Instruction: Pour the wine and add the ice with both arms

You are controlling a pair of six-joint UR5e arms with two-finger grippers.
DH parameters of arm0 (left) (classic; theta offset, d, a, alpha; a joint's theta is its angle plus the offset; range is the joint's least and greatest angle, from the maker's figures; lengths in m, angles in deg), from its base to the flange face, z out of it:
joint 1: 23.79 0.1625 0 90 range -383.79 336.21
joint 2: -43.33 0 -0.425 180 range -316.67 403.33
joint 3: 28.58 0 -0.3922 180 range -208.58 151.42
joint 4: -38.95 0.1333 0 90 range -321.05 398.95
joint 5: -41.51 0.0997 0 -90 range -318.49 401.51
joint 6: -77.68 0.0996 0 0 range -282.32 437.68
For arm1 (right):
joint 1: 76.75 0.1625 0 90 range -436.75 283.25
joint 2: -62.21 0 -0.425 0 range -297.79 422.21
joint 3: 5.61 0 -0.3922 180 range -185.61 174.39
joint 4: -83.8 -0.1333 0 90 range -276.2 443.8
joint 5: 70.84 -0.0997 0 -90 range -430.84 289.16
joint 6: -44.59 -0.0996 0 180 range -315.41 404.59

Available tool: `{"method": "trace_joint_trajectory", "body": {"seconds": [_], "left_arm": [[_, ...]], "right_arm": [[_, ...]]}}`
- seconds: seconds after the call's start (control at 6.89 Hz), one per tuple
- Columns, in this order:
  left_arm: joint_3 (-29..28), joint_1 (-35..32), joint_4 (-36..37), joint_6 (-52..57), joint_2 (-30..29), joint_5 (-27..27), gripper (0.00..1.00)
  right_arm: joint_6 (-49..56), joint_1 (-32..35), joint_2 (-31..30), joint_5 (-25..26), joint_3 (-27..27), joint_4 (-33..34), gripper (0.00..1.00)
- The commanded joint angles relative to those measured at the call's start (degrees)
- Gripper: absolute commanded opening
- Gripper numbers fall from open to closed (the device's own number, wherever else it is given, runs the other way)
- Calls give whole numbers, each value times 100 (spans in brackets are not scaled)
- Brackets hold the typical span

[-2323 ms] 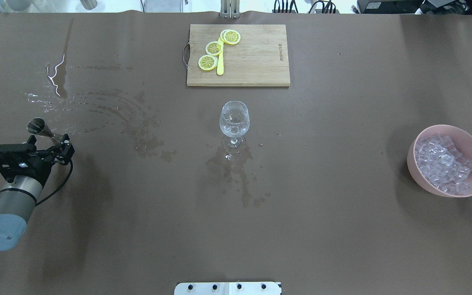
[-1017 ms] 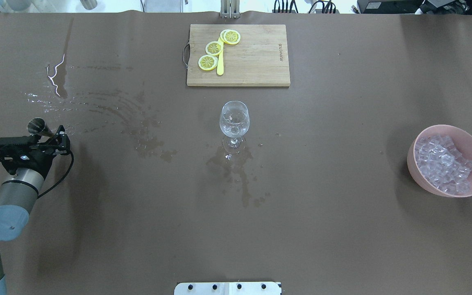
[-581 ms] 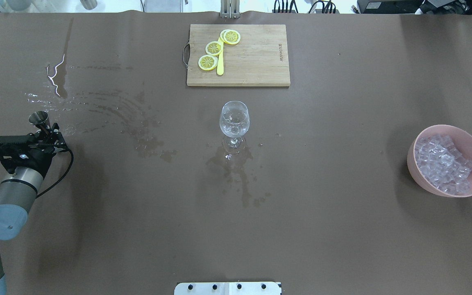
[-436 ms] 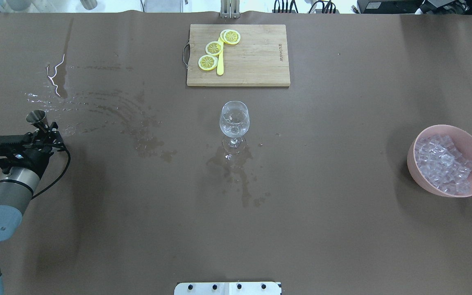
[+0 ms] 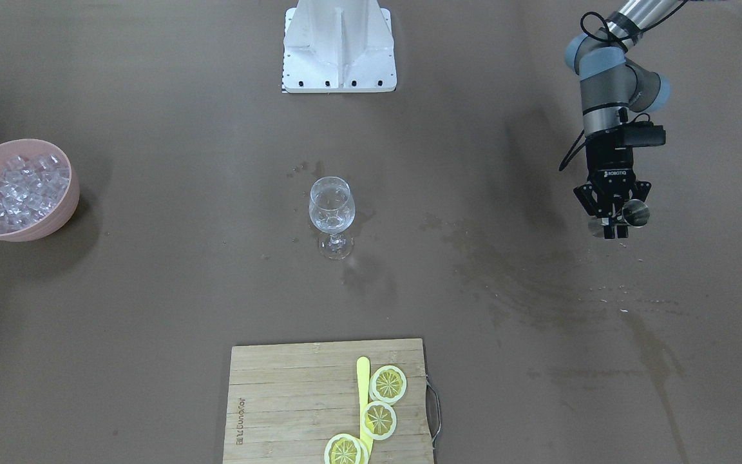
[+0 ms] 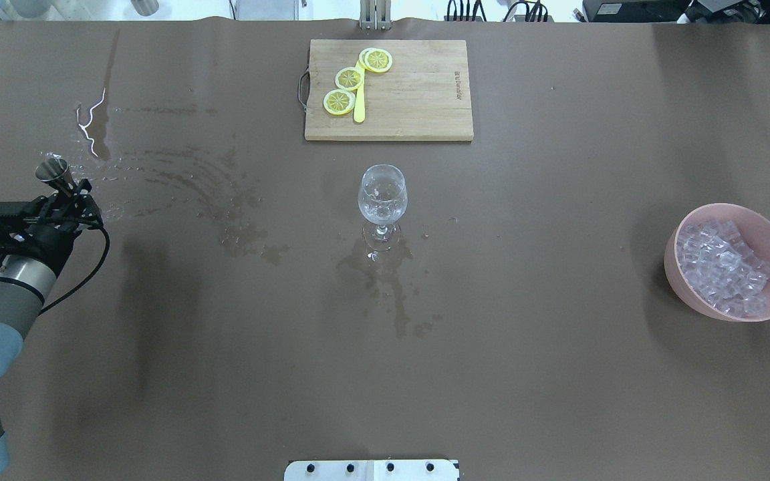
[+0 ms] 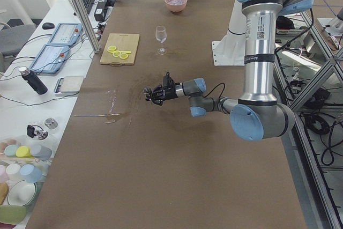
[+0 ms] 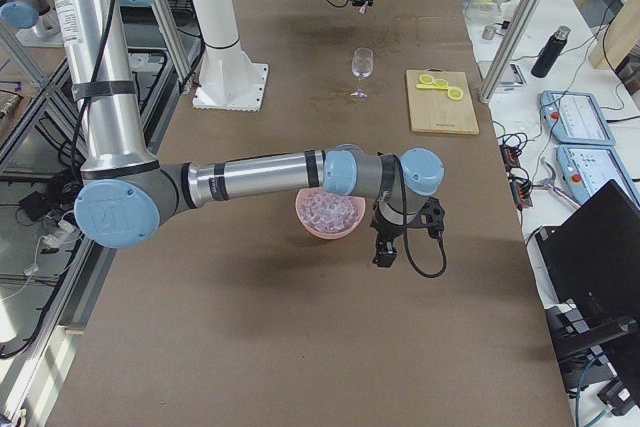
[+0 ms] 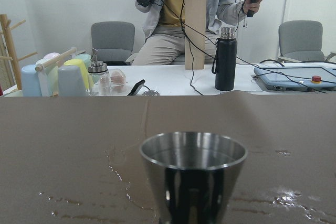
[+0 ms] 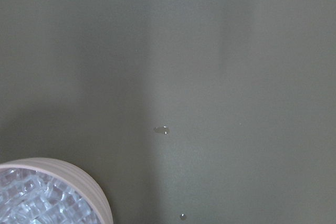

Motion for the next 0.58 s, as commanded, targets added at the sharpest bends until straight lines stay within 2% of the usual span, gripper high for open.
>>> {"method": "trace_joint_trajectory", "body": {"seconds": [0.0,0.29,0.44], "left_arm": [[562,-41,20,43,-147,-46,0],[742,-42,300,269,-174,-466,0],[812,-33,293,549,-200,-485,0]], "right_arm": [[-5,-9,0,-3,-13,-16,100],[-5,-9,0,-3,-13,-16,100],[-5,-18,0,-12,-30,-16,100]]}}
